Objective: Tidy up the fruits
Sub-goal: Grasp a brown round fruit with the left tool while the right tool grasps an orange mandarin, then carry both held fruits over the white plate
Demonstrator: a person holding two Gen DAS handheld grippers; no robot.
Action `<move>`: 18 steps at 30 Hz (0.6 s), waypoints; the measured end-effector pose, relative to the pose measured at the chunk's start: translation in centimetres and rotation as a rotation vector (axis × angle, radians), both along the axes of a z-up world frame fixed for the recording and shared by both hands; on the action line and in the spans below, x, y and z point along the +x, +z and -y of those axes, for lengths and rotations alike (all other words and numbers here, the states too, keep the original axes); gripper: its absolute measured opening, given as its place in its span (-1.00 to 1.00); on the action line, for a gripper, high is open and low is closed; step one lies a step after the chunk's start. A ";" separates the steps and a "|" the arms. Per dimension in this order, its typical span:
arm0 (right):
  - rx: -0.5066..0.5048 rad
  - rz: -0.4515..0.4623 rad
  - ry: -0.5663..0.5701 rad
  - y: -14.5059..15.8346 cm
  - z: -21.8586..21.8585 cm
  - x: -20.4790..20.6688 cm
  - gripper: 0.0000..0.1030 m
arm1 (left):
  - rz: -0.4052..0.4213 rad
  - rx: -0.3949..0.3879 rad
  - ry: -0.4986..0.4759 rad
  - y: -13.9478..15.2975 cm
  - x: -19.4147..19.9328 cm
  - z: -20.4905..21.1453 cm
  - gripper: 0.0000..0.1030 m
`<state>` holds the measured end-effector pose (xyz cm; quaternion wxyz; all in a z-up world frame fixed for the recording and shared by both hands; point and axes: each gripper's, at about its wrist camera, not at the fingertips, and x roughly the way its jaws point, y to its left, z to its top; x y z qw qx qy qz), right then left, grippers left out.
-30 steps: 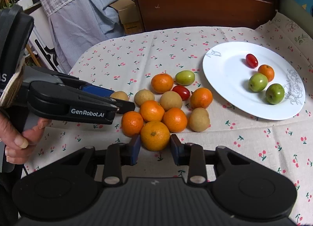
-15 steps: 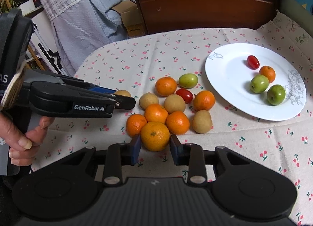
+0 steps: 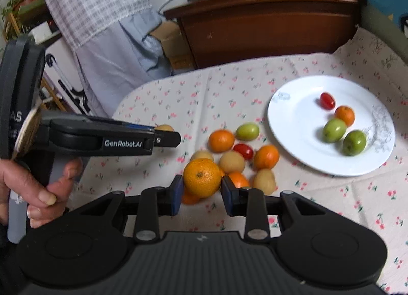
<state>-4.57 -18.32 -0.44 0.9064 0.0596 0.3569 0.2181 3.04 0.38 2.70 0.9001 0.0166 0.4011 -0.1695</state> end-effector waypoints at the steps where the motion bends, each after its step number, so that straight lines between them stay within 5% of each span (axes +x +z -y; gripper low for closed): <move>1: 0.002 0.007 -0.011 0.2 0.3 0.1 -0.38 | 0.004 -0.005 0.001 0.2 0.0 0.1 -0.51; 18: 0.060 0.104 -0.162 4.4 5.6 1.9 -0.39 | 0.101 -0.063 -0.067 3.6 0.7 4.5 -0.51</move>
